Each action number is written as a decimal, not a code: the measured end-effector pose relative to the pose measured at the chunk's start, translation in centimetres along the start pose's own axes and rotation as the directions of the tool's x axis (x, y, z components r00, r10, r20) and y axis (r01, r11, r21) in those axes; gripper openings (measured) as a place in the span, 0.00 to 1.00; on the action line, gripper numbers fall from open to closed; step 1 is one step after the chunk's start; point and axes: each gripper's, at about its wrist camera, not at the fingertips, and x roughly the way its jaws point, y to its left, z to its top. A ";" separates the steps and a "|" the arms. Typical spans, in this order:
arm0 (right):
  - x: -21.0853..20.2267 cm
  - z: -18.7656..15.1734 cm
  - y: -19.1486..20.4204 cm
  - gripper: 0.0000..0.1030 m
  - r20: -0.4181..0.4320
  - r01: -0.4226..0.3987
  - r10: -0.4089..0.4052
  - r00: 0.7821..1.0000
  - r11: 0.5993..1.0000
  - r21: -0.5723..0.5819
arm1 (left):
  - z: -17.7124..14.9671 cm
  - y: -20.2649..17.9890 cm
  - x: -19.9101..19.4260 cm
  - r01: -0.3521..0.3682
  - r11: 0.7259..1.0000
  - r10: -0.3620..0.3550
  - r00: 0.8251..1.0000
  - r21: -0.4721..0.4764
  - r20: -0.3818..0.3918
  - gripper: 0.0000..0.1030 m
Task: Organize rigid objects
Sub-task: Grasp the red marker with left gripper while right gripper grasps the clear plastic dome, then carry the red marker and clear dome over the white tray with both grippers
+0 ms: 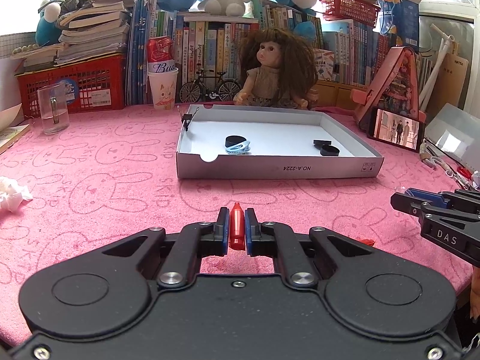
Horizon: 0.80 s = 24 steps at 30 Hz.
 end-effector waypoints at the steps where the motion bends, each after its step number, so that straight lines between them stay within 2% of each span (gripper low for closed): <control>1: 0.1 0.1 0.0 0.27 0.002 0.001 -0.001 1.000 1.000 -0.001 | 0.0 -0.1 0.0 0.001 1.000 -0.001 1.000 0.001 0.002 0.09; 14: 0.5 0.5 0.1 0.27 0.005 0.003 -0.003 1.000 1.000 -0.007 | 1.4 -0.9 1.0 0.020 1.000 -0.020 1.000 0.011 0.019 0.09; 24: 2.0 2.0 -0.3 0.27 0.001 0.031 -0.031 1.000 1.000 0.000 | 3.5 -1.2 2.2 0.025 1.000 -0.025 0.999 0.006 0.049 0.09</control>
